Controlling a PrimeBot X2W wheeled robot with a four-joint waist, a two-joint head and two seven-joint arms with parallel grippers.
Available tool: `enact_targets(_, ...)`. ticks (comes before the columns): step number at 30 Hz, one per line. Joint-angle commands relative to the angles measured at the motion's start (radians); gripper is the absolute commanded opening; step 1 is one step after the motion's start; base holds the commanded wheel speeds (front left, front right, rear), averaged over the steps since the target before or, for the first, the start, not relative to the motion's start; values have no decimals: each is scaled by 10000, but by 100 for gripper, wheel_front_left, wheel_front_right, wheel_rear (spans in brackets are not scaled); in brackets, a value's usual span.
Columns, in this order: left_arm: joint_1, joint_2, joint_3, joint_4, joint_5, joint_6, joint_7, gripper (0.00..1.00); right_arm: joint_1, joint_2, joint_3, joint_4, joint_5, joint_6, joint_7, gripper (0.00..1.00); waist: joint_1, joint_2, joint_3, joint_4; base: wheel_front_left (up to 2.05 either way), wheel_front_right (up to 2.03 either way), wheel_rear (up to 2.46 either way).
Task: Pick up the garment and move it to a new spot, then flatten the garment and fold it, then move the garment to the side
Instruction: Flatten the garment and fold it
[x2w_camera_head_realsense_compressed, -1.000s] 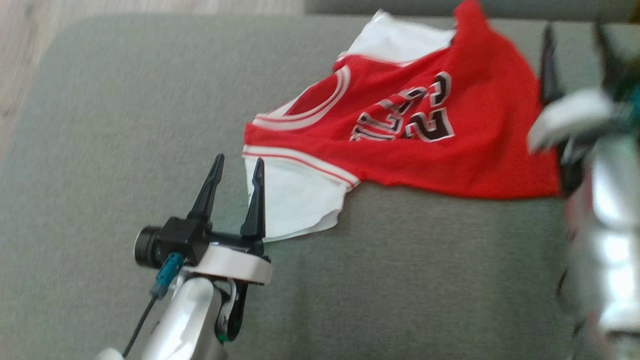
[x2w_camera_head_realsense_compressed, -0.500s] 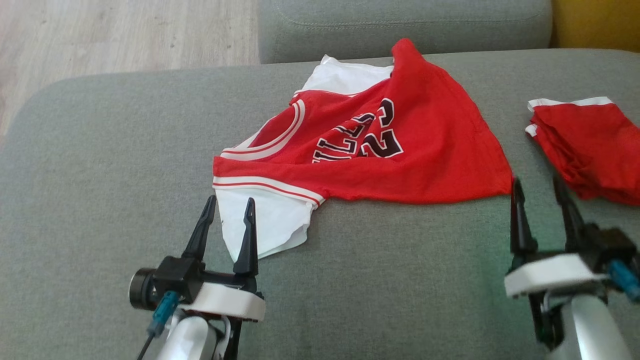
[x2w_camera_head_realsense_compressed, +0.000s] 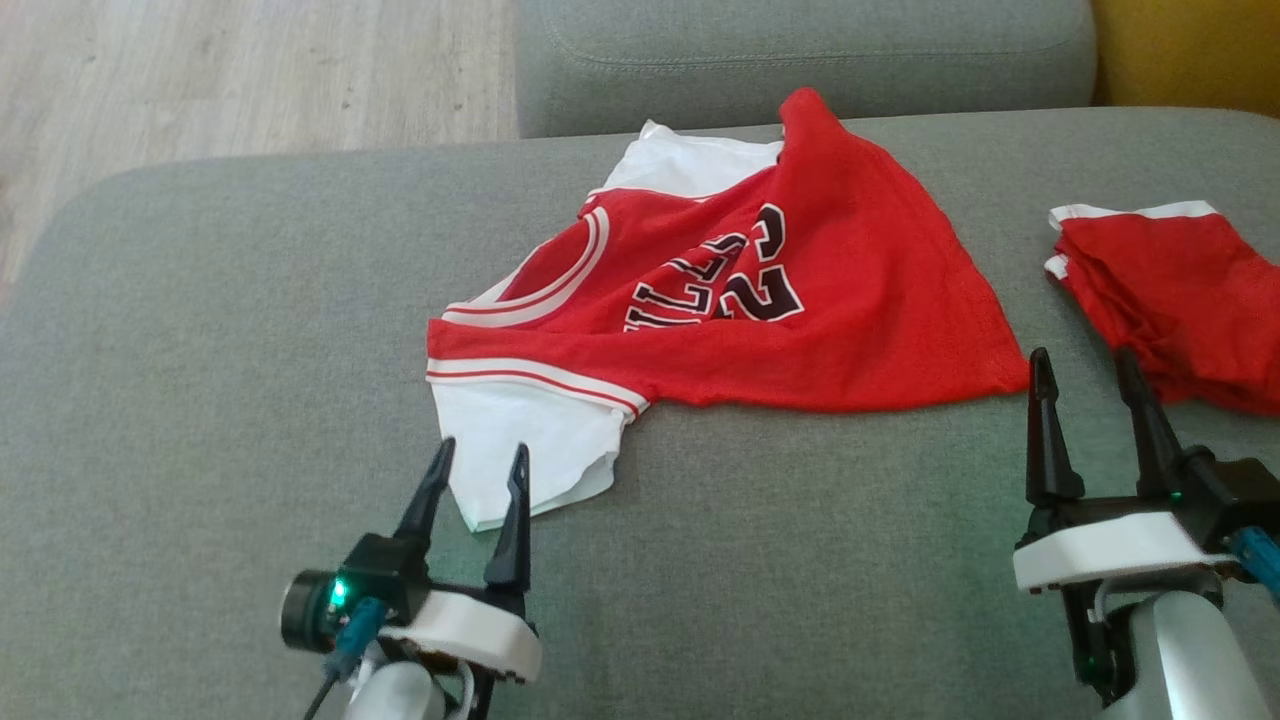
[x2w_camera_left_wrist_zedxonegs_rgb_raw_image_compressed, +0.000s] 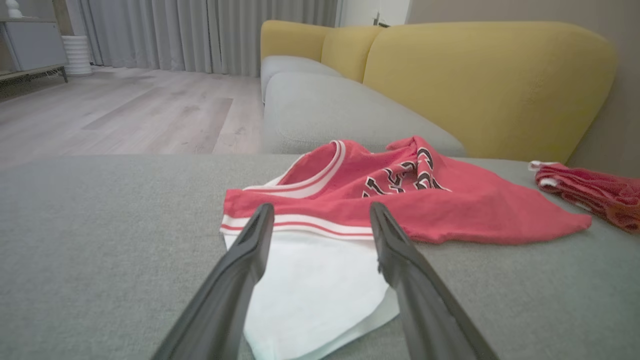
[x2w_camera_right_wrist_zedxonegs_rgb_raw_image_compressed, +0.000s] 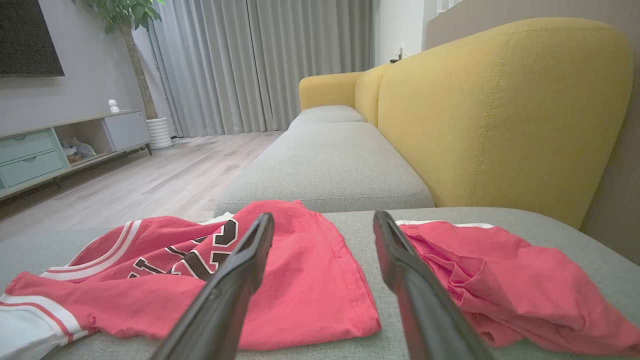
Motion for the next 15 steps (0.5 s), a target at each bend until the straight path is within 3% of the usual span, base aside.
enact_targets(1,-268,32,200,-100,-42,-56,86,100,-110,-34,204,-351,68,-9,8,100,0,-1,9,43,0,0,0)
enact_targets(4,-327,30,85,248,-93,-75,454,100,-122,-34,293,-352,97,-9,29,100,0,-1,57,74,0,0,0)
enact_targets(11,-731,217,389,1256,-26,678,1107,100,-184,-34,480,-437,111,-9,87,100,0,-1,316,-116,0,0,0)
enact_targets(15,-1018,303,484,1843,-90,841,1387,100,-217,-34,504,-438,156,-9,94,100,0,-1,499,-284,0,0,0)
